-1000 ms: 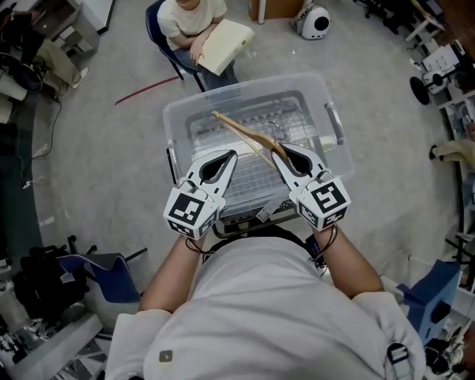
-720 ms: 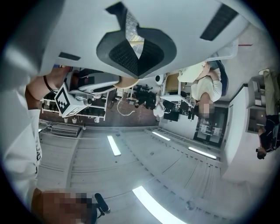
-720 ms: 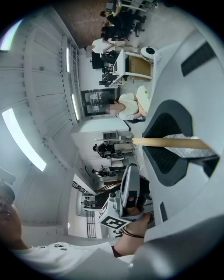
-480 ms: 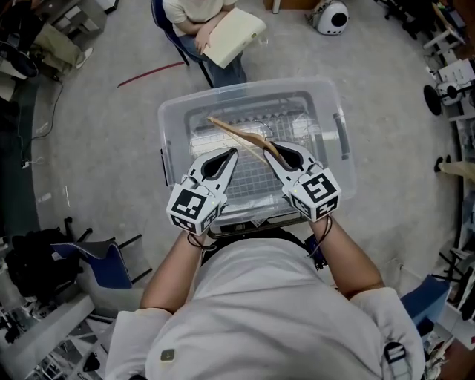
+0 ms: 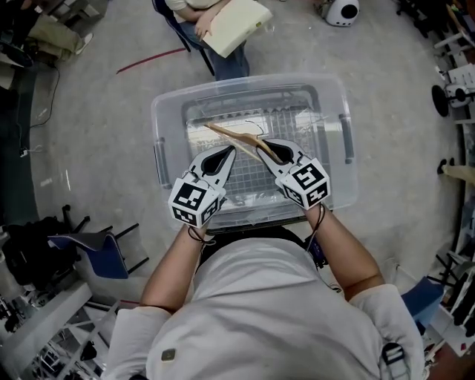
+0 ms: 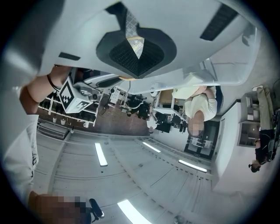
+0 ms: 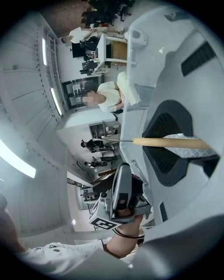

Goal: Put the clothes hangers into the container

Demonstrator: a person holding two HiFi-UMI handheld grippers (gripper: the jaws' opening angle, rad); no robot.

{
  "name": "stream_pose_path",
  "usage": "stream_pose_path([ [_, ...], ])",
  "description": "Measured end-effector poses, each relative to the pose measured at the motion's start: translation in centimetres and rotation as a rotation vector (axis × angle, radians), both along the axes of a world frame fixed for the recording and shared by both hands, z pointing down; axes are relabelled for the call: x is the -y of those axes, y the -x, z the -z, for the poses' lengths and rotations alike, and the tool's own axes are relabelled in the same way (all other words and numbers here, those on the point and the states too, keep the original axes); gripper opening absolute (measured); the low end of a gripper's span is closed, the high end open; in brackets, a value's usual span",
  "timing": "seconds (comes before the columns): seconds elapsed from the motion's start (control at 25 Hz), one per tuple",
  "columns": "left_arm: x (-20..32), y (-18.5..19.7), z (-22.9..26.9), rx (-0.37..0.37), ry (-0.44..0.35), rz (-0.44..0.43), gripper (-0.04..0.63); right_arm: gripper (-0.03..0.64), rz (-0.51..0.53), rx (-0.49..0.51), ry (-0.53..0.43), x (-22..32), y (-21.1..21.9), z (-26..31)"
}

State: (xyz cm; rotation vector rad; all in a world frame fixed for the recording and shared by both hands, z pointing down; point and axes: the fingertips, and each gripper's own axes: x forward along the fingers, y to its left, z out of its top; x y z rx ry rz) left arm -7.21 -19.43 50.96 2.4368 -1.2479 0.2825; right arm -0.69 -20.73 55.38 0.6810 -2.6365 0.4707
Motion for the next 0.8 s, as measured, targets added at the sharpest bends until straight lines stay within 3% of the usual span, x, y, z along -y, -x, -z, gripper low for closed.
stream_pose_path([
  [0.8,0.5,-0.9,-7.6,0.036,0.114,-0.014,0.017,0.067,0.071,-0.07,0.213,-1.2,1.1,-13.2],
])
